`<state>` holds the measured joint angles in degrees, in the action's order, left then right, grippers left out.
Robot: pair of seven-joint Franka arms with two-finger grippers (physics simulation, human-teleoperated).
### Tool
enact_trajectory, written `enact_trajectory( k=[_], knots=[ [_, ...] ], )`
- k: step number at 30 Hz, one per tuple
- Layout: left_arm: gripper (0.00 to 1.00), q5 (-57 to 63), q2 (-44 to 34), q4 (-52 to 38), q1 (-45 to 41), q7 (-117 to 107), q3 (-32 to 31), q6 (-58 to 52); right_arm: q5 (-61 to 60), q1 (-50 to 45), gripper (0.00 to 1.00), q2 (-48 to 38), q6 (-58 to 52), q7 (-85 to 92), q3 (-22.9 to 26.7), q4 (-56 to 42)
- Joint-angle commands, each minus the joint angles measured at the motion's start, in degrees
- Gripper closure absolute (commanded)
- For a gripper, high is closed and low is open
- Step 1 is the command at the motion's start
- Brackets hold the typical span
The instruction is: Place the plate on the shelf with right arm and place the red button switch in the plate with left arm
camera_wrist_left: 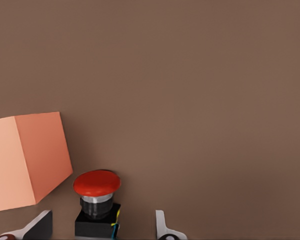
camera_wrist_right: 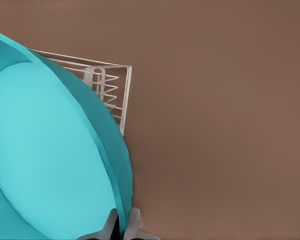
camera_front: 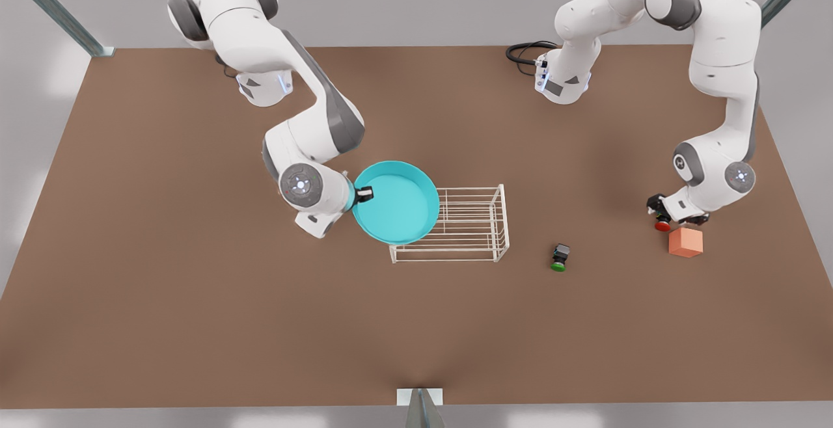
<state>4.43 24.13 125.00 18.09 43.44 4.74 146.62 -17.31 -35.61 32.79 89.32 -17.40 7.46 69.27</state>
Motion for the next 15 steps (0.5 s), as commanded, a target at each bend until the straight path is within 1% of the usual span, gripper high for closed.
enact_trajectory(
  k=[1, 4, 5, 11, 12, 13, 14, 15],
  knots=[
    [0.0, 0.06, -0.05, 0.33, 0.36, 2.17, 0.0, 2.71, -0.18, -1.21, 0.82, 0.87, 3.32, -32.43, 0.01, -0.88],
    [0.0, 0.06, -0.13, 1.13, 0.98, 2.44, 0.0, 3.32, -0.53, -3.24, 0.82, 2.63, 6.83, -37.79, -0.25, -2.99],
    [0.0, 0.06, -0.13, 1.13, 1.33, 2.7, 0.0, 3.41, -0.53, -5.26, 0.81, 3.07, 8.5, -39.73, 0.1, -3.08],
    [0.0, 0.06, 0.57, 1.48, 1.24, 2.7, 0.0, 5.61, -1.32, -7.9, 0.81, 4.74, 12.99, -45.53, 0.27, -3.35],
    [0.1, 0.06, 0.57, 1.48, 1.15, 2.7, 0.0, 5.61, -1.41, -7.98, 0.81, 4.92, 13.6, -45.79, 0.19, -3.35],
    [0.15, 0.06, 0.57, 1.48, 1.07, 2.7, 0.0, 5.69, -1.68, -8.77, 0.81, 5.09, 14.39, -46.59, 0.36, -3.35],
    [0.15, 0.06, 0.48, 1.39, 1.07, 2.7, 0.0, 5.61, -1.68, -9.13, 0.81, 5.36, 15.27, -47.64, 0.36, -3.35],
    [0.15, 0.06, 0.48, 1.3, 1.07, 2.7, 0.0, 5.61, -1.68, -9.39, 0.79, 5.36, 15.45, -47.9, 0.36, -3.35]
  ],
)
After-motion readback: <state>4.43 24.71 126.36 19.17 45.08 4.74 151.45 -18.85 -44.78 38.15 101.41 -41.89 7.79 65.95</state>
